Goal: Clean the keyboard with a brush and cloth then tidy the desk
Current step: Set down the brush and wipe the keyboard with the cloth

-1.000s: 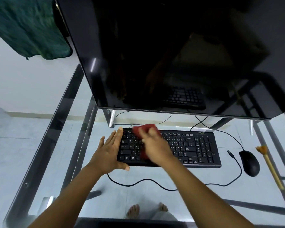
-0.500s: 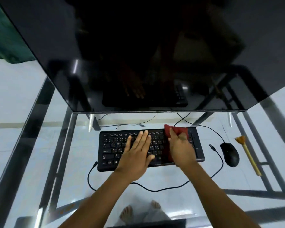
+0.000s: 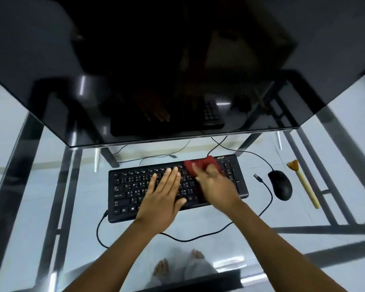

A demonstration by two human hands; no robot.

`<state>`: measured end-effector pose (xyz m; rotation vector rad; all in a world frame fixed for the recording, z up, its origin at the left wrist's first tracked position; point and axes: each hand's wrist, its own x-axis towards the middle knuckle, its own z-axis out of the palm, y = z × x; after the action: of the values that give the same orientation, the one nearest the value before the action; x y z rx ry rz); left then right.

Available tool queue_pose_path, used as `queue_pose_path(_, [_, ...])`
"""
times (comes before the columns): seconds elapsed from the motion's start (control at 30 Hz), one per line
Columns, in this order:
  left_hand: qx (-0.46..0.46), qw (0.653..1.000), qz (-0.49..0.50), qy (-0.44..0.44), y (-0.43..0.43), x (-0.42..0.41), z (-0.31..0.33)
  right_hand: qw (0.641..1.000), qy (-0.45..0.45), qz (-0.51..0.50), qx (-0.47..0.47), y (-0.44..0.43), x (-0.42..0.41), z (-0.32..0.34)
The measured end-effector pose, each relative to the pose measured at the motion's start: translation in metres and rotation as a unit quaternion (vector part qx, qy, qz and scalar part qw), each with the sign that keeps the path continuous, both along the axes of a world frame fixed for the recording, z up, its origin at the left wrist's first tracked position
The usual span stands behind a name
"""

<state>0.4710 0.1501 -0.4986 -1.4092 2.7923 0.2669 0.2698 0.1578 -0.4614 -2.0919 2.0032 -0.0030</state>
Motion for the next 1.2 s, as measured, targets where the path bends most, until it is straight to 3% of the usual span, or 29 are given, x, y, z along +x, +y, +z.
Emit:
queue_pose_path(0.13, [-0.004, 1.0, 0.002, 0.001, 0.0, 0.001, 0.001, 0.967, 0.003, -0.254, 0.007, -0.016, -0.031, 0.006])
queue_pose_path(0.2, [-0.004, 1.0, 0.002, 0.0, 0.001, 0.0, 0.0, 0.967, -0.009, -0.254, 0.011, -0.01, -0.008, 0.009])
queue_pose_path(0.33, [-0.009, 1.0, -0.003, 0.003, 0.0, 0.004, -0.001, 0.995, -0.033, -0.088, 0.016, 0.027, 0.019, 0.005])
queue_pose_path(0.37, [-0.01, 1.0, -0.005, 0.007, 0.0, 0.005, -0.001, 0.996, -0.018, -0.092, 0.013, 0.025, 0.005, 0.003])
queue_pose_path(0.5, [-0.013, 1.0, -0.007, 0.0, 0.0, 0.006, -0.003, 0.953, -0.023, -0.303, 0.001, 0.003, -0.057, 0.007])
queue_pose_path(0.53, [-0.014, 1.0, -0.006, 0.0, 0.0, 0.006, -0.003, 0.949, -0.028, -0.315, -0.003, 0.003, -0.058, 0.006])
queue_pose_path(0.6, [-0.019, 1.0, -0.007, 0.003, 0.0, 0.005, -0.005, 0.966, -0.059, -0.25, -0.005, 0.005, -0.037, 0.012])
queue_pose_path(0.7, [-0.026, 1.0, -0.008, 0.004, -0.001, 0.006, -0.007, 0.997, -0.04, -0.062, 0.026, 0.024, -0.007, 0.008])
queue_pose_path(0.77, [-0.027, 1.0, -0.01, 0.005, -0.002, 0.006, -0.007, 0.993, -0.03, -0.117, -0.009, 0.02, -0.024, 0.004])
queue_pose_path(0.83, [-0.029, 1.0, -0.011, 0.005, -0.002, 0.004, -0.007, 0.963, -0.05, -0.262, -0.026, 0.015, -0.044, 0.004])
queue_pose_path(0.9, [-0.029, 1.0, -0.007, 0.005, 0.0, 0.003, -0.007, 0.962, -0.064, -0.266, -0.022, 0.019, -0.035, 0.006])
queue_pose_path(0.97, [-0.028, 1.0, -0.005, 0.007, 0.0, 0.004, -0.006, 0.99, -0.071, -0.12, -0.005, 0.034, -0.01, 0.006])
queue_pose_path(1.03, [-0.024, 1.0, -0.008, 0.007, 0.0, 0.004, -0.005, 0.994, -0.104, 0.031, 0.022, 0.05, -0.009, 0.006])
queue_pose_path(1.07, [-0.021, 1.0, -0.01, 0.004, 0.0, 0.005, -0.004, 0.991, -0.125, 0.046, 0.025, 0.051, -0.019, 0.008])
queue_pose_path(1.13, [-0.019, 1.0, -0.01, 0.005, -0.001, 0.004, -0.004, 0.993, -0.112, -0.009, -0.027, 0.046, -0.047, 0.003])
queue_pose_path(1.2, [-0.02, 1.0, -0.007, 0.005, -0.001, 0.004, -0.004, 0.982, -0.088, -0.163, -0.043, 0.04, -0.063, -0.004])
